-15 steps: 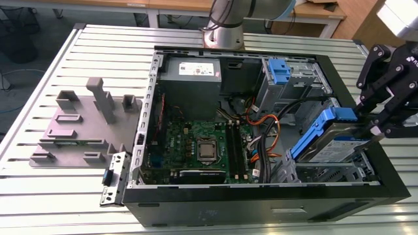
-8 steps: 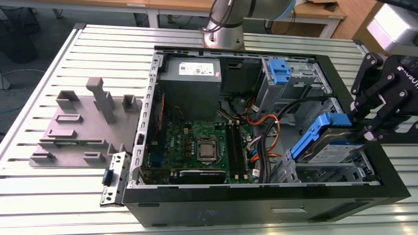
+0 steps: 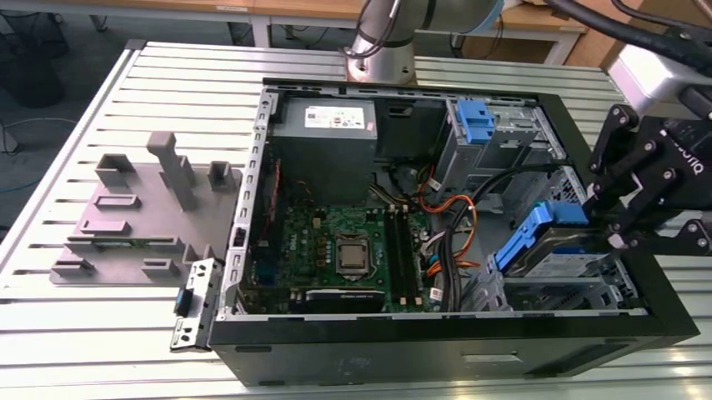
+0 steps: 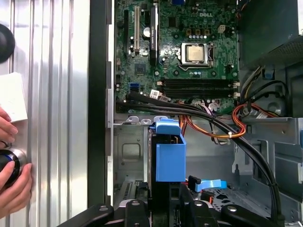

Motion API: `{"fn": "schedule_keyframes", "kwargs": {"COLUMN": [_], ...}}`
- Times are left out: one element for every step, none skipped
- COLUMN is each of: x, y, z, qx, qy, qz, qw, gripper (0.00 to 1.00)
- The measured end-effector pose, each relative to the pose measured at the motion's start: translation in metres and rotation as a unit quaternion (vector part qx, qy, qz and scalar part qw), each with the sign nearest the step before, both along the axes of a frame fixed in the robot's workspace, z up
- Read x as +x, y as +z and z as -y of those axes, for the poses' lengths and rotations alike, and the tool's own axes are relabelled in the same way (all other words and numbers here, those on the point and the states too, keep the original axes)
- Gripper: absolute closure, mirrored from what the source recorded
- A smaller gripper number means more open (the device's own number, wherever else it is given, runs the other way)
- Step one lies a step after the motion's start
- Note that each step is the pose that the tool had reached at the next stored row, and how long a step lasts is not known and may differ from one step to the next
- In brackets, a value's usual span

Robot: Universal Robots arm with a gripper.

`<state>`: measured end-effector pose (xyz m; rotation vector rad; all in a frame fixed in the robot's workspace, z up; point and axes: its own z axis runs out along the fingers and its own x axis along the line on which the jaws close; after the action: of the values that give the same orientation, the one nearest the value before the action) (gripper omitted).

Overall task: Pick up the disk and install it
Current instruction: 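Insert the disk into the insertion slot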

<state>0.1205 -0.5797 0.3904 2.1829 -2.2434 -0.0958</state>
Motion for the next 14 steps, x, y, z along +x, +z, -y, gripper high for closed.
{"fn": "schedule_keyframes", "kwargs": {"x": [0.0000, -0.0001, -0.0001, -0.0001, -0.0001, -0.0002, -0.0002, -0.0003, -0.0003, -0.0003, -0.0003, -0.0003, -0.0003, -0.0003], "y": [-0.0018, -0.0036, -0.0055, -0.0072, -0.0090, -0.0109, -0.0127, -0.0143, -0.0150, -0.0152, -0.0152, -0.0152, -0.0152, -0.0152], "z": [0.0000, 0.0000, 0.0000, 0.0000, 0.0000, 0.0000, 0.0000, 0.0000, 0.0000, 0.0000, 0.0000, 0.0000, 0.0000, 0.0000], "qx": [-0.0001, -0.0002, -0.0003, -0.0006, -0.0010, -0.0015, -0.0019, -0.0026, -0.0039, -0.0051, -0.0053, -0.0054, -0.0055, -0.0055], "qy": [0.000, 0.000, 0.000, 0.000, 0.000, 0.000, 0.000, 0.000, 0.000, 0.000, 0.000, 0.000, 0.000, 0.000], "qz": [0.0000, 0.0000, 0.0000, 0.0000, 0.0000, 0.0000, 0.0000, 0.0000, 0.0000, 0.0000, 0.0000, 0.0000, 0.0000, 0.0000], "qw": [1.00000, 1.00000, 1.00000, 1.00000, 1.00000, 1.00000, 1.00000, 1.00000, 0.99999, 0.99999, 0.99999, 0.99999, 0.99999, 0.99999], "gripper": [0.65, 0.65, 0.65, 0.65, 0.65, 0.65, 0.65, 0.65, 0.65, 0.65, 0.65, 0.65, 0.65, 0.65]}}
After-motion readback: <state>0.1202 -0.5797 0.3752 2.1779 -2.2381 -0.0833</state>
